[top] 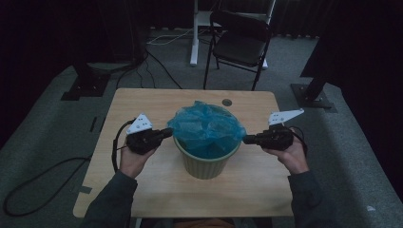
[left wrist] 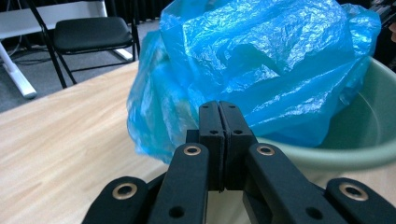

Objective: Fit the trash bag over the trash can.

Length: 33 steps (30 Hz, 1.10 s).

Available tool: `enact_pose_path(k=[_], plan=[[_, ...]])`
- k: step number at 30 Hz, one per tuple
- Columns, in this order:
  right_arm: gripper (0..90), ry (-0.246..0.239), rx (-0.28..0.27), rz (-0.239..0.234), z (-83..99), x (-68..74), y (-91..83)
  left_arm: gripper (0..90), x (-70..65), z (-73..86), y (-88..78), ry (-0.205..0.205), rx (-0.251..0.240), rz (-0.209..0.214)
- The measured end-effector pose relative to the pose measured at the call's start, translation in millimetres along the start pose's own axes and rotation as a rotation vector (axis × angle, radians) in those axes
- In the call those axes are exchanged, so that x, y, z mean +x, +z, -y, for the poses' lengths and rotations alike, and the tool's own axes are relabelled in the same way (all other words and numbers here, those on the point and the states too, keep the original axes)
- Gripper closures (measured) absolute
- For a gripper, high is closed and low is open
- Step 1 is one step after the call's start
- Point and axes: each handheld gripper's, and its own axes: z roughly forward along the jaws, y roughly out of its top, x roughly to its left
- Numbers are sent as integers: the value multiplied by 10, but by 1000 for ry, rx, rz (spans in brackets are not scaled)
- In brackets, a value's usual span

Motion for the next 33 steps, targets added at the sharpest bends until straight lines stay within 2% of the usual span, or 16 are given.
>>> enact_pose_path(k=[5,9,18,28,33], plan=[[900,-3,46,-22,95,62,25,888,-66,130,-25,-17,11,17],[900,-20,86,-49,143,125,112,888,-117,221,0,-26,33,40],[900,-16,64,-31,89,111,143,888,-102,206,121,-30,47,45],[900,-20,71,-64,131,136,212,888,-163,268,164,-36,53,73],[900,-25,88,-84,138,155,311,887,-205,313,203,-33,67,91]])
